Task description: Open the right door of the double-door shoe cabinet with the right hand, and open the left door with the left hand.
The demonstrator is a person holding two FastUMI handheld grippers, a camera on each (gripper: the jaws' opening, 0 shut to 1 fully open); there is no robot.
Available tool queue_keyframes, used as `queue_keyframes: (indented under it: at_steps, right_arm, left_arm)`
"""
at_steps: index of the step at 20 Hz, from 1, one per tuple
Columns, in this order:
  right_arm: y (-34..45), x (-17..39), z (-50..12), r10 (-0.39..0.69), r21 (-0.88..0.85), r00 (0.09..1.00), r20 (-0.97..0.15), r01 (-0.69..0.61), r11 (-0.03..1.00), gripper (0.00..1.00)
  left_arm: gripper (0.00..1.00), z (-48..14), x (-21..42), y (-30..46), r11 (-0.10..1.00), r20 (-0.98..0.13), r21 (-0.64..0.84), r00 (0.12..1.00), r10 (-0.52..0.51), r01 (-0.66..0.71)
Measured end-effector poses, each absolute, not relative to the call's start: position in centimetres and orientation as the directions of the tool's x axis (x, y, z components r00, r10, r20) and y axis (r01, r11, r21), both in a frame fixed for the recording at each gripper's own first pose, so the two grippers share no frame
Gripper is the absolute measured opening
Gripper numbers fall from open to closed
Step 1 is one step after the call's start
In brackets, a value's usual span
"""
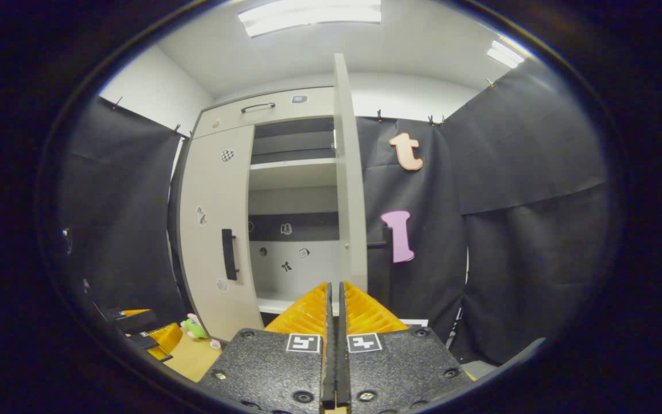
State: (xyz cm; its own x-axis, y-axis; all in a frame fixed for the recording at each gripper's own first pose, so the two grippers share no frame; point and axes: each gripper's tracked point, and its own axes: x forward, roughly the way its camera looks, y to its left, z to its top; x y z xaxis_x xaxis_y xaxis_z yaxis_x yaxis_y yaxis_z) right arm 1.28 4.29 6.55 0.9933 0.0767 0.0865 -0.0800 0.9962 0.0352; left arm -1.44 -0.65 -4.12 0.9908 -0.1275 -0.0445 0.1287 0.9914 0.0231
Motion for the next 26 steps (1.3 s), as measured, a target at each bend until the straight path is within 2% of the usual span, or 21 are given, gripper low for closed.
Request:
queue_keyframes:
  at_steps: [4, 5, 6, 7, 8, 9, 10, 11, 12, 13, 14, 15, 20, 21, 26]
  right_arm:
    - [8.2, 1.8, 5.7, 0.147, 0.017, 0.987, 0.061, -0.148, 0.989, 0.05]
    - [8.4, 1.9, 5.7, 0.140, 0.006, 0.988, 0.065, -0.141, 0.990, 0.22]
    - [8.6, 2.0, 5.7, 0.135, -0.006, 0.988, 0.069, -0.135, 0.991, 0.35]
    - [8.8, 2.1, 5.7, 0.133, -0.015, 0.989, 0.069, -0.133, 0.991, 0.60]
    - [9.0, 2.2, 5.5, 0.135, -0.018, 0.989, 0.067, -0.134, 0.991, 0.67]
    - [9.1, 2.3, 5.4, 0.137, -0.010, 0.989, 0.062, -0.137, 0.991, 0.70]
    - [9.1, 2.3, 5.1, 0.135, 0.004, 0.989, 0.055, -0.136, 0.991, 0.67]
    - [9.0, 2.6, 4.9, 0.127, 0.016, 0.991, 0.047, -0.127, 0.992, 0.70]
    - [8.9, 2.8, 4.4, 0.119, 0.024, 0.992, 0.036, -0.120, 0.993, 0.75]
    - [8.7, 3.1, 4.2, 0.109, 0.032, 0.994, 0.026, -0.110, 0.993, 0.88]
    - [8.5, 3.4, 4.0, 0.102, 0.041, 0.995, 0.022, -0.103, 0.994, 0.92]
    - [8.4, 3.5, 3.9, 0.096, 0.052, 0.995, 0.016, -0.096, 0.994, 0.95]
    - [8.5, 3.8, 3.0, 0.103, 0.052, 0.995, 0.007, -0.103, 0.993, 0.96]
    - [8.7, 3.7, 2.8, 0.106, 0.045, 0.994, 0.001, -0.106, 0.993, 0.99]
    - [9.8, 2.9, 2.5, 0.132, 0.033, 0.991, -0.001, -0.132, 0.991, 0.96]
  left_arm:
    - [0.95, -3.6, -1.7, -0.6, 0.990, -0.033, 0.038, 0.991, -0.132, 0.133]
    - [0.95, -3.4, -1.8, -0.5, 0.990, -0.029, 0.039, 0.991, -0.132, 0.133]
    - [0.95, -3.3, -2.0, -0.5, 0.990, -0.028, 0.035, 0.991, -0.134, 0.135]
    - [0.95, -3.3, -2.1, -0.4, 0.990, -0.028, 0.026, 0.990, -0.135, 0.136]
    - [0.95, -3.1, -2.4, -0.3, 0.991, -0.026, 0.019, 0.991, -0.134, 0.134]
    - [0.95, -3.0, -2.7, 0.0, 0.992, -0.024, 0.017, 0.992, -0.127, 0.127]
    - [0.95, -2.9, -3.1, 0.3, 0.993, -0.022, 0.017, 0.993, -0.120, 0.120]
    - [0.95, -2.8, -3.3, 0.5, 0.993, -0.021, 0.019, 0.993, -0.115, 0.115]
    - [0.95, -2.7, -3.3, 0.6, 0.993, -0.020, 0.018, 0.993, -0.113, 0.113]
    - [0.95, -2.6, -3.3, 0.6, 0.993, -0.021, 0.013, 0.993, -0.115, 0.116]
    - [0.95, -2.5, -3.3, 0.6, 0.993, -0.021, 0.006, 0.993, -0.119, 0.119]
    - [0.95, -2.5, -3.2, 0.5, 0.993, -0.022, 0.000, 0.992, -0.122, 0.122]
    - [0.95, 0.1, -0.8, 0.1, 0.989, 0.017, -0.024, 0.989, -0.148, 0.149]
    - [0.95, 1.2, 0.3, -0.4, 0.987, 0.031, -0.022, 0.987, -0.159, 0.160]
    - [0.95, 5.8, 9.1, -1.4, 0.989, 0.049, 0.034, 0.988, -0.144, 0.142]
